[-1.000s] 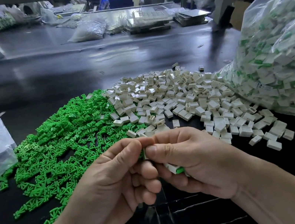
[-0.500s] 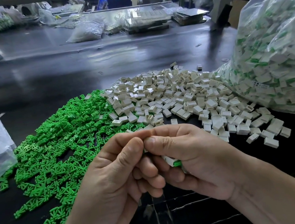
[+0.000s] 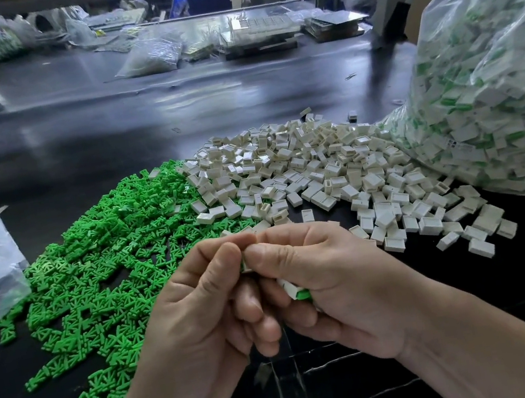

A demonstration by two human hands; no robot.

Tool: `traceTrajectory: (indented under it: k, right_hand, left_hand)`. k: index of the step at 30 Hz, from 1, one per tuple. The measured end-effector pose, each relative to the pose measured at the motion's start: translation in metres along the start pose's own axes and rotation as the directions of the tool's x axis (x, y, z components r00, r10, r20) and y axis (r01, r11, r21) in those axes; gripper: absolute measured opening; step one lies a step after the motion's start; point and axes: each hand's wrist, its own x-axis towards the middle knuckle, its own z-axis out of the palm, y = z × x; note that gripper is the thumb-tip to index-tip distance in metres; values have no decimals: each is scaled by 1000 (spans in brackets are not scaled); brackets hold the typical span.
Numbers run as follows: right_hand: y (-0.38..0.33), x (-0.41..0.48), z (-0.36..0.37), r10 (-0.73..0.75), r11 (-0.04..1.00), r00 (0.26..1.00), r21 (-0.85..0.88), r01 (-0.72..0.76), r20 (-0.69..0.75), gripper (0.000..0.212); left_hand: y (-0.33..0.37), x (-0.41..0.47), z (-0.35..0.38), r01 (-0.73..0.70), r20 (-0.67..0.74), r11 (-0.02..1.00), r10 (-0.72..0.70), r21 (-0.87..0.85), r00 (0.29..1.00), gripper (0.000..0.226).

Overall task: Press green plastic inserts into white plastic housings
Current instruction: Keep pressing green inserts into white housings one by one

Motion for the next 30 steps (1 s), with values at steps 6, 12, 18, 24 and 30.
traceTrajectory:
  k: [6, 12, 18, 24, 30]
  right_hand:
    - [2, 1, 3, 19, 1000, 999, -12, -20, -36, 32]
    - [2, 2, 3, 15, 999, 1000, 32, -15, -17, 41]
    - [1, 3, -1, -12, 994, 1000, 110, 9, 26, 31]
    - [1, 4, 0, -17, 994, 999, 106, 12, 44, 30]
    - [-2, 4, 0, 51, 987, 996, 150, -61, 71, 21]
  left_hand:
    - [-3, 0, 2, -56, -98, 995, 64, 78, 993, 23]
    - [-2, -2, 6, -86, -92, 993, 93, 84, 991, 22]
    - [2, -3, -2, -84, 83, 995, 80, 52, 993, 32]
    - [5, -2, -8, -268, 35, 808, 294, 525, 955, 15]
    - [10, -6, -11, -346, 147, 451, 418, 823, 896, 7]
